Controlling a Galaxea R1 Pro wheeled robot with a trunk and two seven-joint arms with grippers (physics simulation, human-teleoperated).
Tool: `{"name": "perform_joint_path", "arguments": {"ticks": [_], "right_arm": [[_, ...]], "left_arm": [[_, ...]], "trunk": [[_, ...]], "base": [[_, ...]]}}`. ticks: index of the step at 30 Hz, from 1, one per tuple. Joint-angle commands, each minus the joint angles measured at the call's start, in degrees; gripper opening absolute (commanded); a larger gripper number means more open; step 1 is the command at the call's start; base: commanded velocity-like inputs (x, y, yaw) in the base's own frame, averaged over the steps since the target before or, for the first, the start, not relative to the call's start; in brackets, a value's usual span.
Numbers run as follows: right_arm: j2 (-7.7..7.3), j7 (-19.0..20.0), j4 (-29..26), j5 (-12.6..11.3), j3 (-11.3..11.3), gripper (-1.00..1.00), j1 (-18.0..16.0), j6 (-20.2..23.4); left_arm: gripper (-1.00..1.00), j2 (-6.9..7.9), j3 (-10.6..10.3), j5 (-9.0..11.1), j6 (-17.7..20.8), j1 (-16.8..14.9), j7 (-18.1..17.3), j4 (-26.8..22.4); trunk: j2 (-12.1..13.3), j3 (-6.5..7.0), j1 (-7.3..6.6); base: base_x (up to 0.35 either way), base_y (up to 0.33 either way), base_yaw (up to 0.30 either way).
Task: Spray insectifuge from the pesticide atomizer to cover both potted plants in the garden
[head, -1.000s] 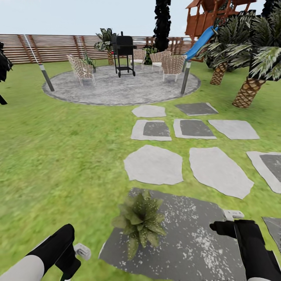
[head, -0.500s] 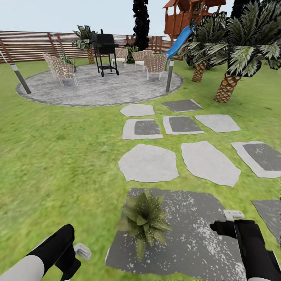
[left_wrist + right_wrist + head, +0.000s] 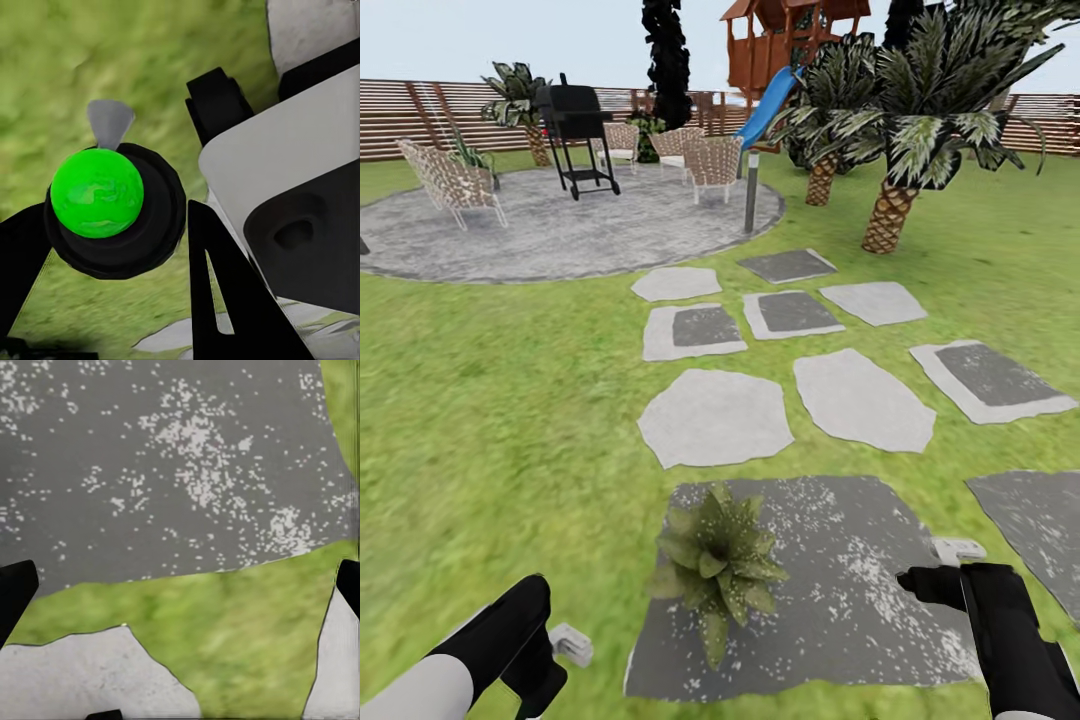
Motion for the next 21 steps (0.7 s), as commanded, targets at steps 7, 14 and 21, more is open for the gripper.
{"name": "perform_joint_path", "arguments": {"ticks": [7, 14, 21], "right_arm": [[0.02, 0.6, -0.1, 0.6, -0.1, 1.0, -0.1, 0.1], [0.02, 0.6, -0.1, 0.5, -0.1, 1.0, -0.1, 0.1], [0.02, 0.6, -0.1, 0.5, -0.1, 1.0, -0.1, 0.1]], "left_arm": [[-1.0, 0.14, -0.2, -0.5, 0.1, 0.0, -0.6, -0.1], [-1.0, 0.16, -0.2, -0.5, 0.1, 0.0, -0.6, -0.1], [-1.0, 0.14, -0.2, -0.5, 0.1, 0.1, -0.6, -0.1]], "trunk": [[0.0, -0.05, -0.01], [0.0, -0.05, -0.01], [0.0, -0.05, -0.01]], "base": [[0.03, 0.055, -0.262], [0.122, 0.276, -0.061], [0.057, 0.293, -0.222]]}}
